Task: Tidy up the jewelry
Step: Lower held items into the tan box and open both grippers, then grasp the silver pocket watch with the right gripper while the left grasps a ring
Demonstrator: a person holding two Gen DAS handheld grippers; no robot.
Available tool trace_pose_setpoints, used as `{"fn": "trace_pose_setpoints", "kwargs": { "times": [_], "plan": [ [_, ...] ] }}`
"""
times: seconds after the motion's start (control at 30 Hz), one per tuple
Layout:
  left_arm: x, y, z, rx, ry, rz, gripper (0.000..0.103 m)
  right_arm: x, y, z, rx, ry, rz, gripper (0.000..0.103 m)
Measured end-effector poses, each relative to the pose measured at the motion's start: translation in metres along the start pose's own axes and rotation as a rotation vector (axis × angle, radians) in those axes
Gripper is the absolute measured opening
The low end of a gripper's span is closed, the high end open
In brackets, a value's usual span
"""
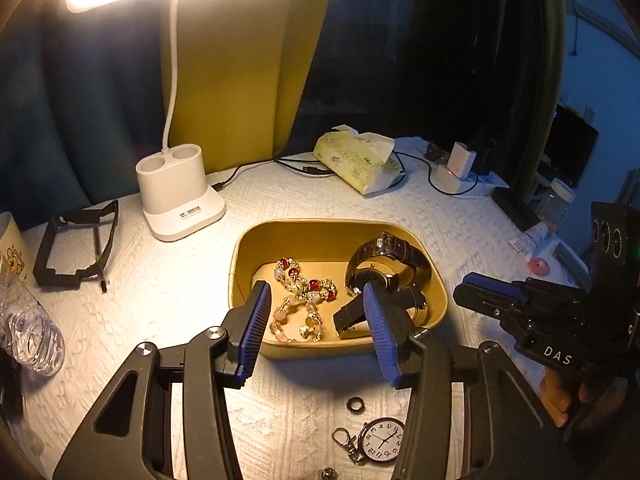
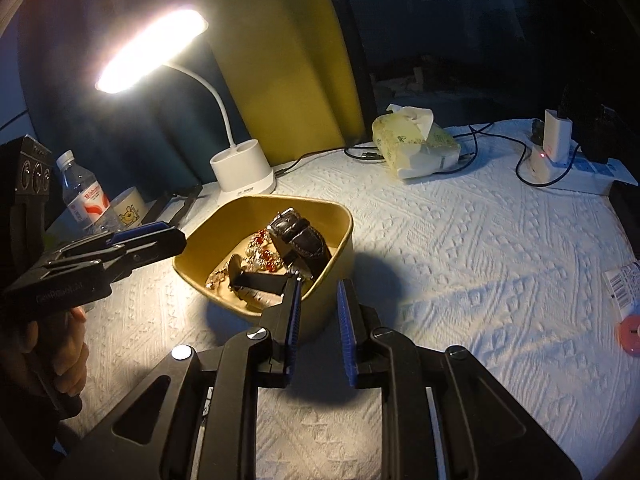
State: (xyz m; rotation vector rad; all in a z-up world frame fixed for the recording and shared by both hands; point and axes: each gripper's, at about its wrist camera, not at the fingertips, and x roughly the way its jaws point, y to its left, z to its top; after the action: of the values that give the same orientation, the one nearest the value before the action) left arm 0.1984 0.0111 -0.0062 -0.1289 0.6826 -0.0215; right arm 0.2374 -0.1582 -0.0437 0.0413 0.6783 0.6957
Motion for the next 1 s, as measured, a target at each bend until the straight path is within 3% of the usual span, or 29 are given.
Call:
{"fn": "trace_pose_setpoints", "kwargs": {
  "times": [0.17,0.4,1.0],
  "plan": [
    [-0.006,0.001,-0.007,-0.014,0.004,-0.004,0.051,-0.001,0.006,-0.007,-0.007,0.023,0.027,0.028],
    [-0.022,0.010,-0.020,-0.043,0.001,-0.023,0.052,0.003,0.025,-0.016,-0.045,0.064,0.046,0.050],
    [-0.051,0.047,-0.066,-0.132,0.004,0.002,0.052,0.019,0.067,-0.052,-0.129,0.217,0.007,0.052]
  ]
}}
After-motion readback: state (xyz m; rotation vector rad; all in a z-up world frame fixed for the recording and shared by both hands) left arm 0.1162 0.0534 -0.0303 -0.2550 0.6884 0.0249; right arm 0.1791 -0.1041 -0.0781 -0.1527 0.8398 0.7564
